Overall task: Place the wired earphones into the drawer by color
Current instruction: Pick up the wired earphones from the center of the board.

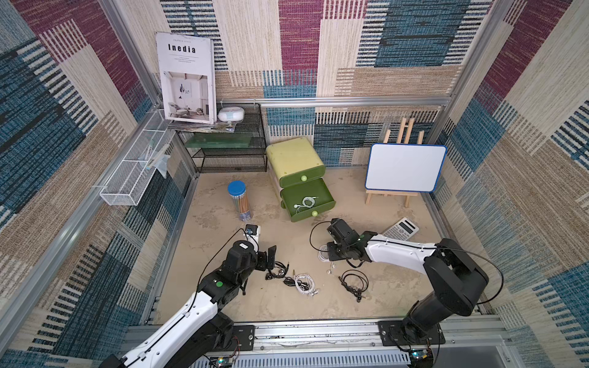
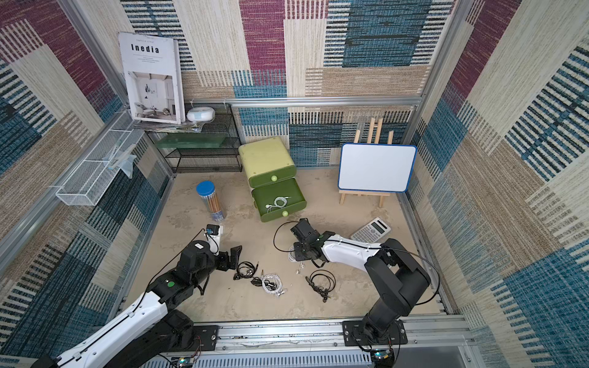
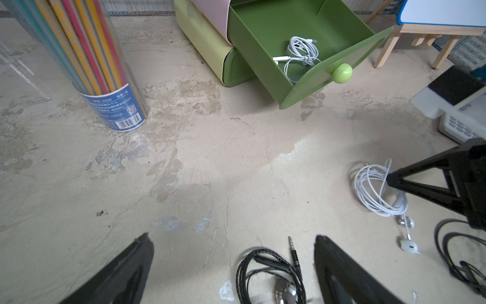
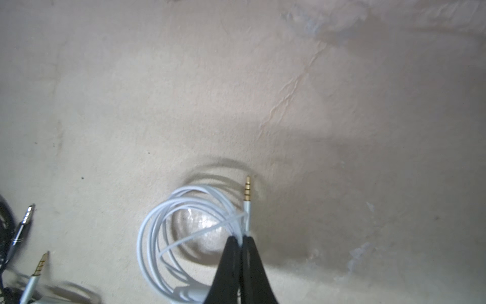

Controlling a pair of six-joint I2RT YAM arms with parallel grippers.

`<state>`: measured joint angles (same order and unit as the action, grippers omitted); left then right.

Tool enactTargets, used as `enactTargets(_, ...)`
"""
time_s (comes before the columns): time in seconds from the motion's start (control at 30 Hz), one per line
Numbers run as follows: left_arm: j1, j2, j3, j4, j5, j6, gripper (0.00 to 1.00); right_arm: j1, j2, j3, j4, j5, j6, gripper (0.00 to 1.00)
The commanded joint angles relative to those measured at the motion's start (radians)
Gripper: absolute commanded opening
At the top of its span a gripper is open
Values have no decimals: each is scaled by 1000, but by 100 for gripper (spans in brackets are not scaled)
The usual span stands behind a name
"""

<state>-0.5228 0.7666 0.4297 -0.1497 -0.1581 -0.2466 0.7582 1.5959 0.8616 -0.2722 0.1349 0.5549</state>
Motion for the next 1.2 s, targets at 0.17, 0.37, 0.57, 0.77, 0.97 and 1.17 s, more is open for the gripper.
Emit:
enactTargets(0.17,0,-1,-1,19,-3,10,99,2,-86,12,-44,51,-10,0)
enactTargets(0.37,0,-1,-1,20,-1,10,99,3,-137,42,-72,93,-31,0)
enactTargets(0.57,0,-1,-2,23,0,11,99,3,-174,87,-89,151,-70,0)
enactTargets(0.77,0,0,-3,26,23,19,99,3,-189,156,-110,236,-86,0)
enactTargets(0.97,0,7,-1,31,48,27,99,3,-195,213,-92,293,-139,0)
enactTargets(1.17,-1,8,-4,39,72,33,99,1,-180,269,-26,333,-206,0)
